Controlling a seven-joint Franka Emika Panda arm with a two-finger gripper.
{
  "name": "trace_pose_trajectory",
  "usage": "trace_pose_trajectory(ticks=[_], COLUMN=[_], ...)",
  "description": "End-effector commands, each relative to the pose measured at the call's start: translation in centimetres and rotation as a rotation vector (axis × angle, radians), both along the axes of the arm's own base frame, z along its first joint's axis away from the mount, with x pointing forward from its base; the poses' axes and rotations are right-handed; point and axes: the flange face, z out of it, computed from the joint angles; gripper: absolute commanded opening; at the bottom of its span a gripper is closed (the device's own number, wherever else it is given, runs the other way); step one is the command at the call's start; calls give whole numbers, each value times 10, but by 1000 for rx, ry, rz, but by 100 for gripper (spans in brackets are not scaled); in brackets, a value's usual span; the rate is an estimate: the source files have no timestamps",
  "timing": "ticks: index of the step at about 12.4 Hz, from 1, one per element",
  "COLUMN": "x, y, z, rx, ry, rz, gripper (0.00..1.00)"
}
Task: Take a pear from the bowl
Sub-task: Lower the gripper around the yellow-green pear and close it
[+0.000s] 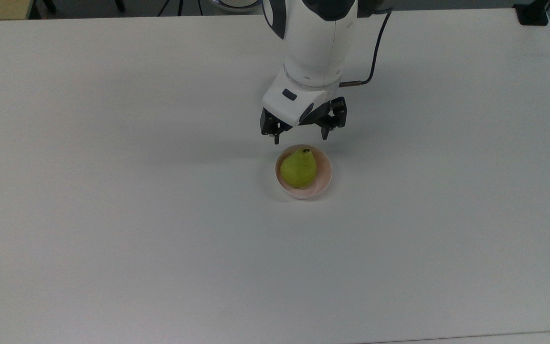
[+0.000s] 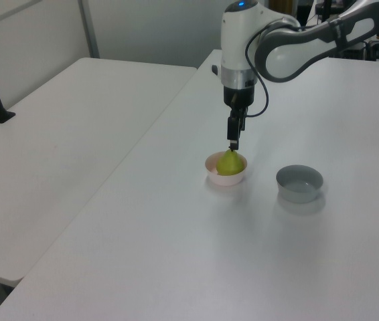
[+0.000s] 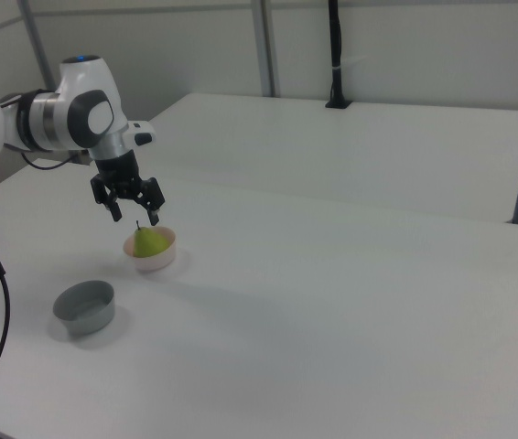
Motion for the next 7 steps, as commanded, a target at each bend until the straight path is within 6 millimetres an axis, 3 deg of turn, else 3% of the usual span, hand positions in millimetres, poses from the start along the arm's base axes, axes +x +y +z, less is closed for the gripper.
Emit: trace_pose_trajectory(ticks=[1, 3, 7], x=[6, 11, 15], y=[5, 6, 12], z=[-17, -35, -51], rx=[0, -6, -5], ry=[-21, -26, -40], rz=[-11, -5, 7], gripper=[100, 100, 98])
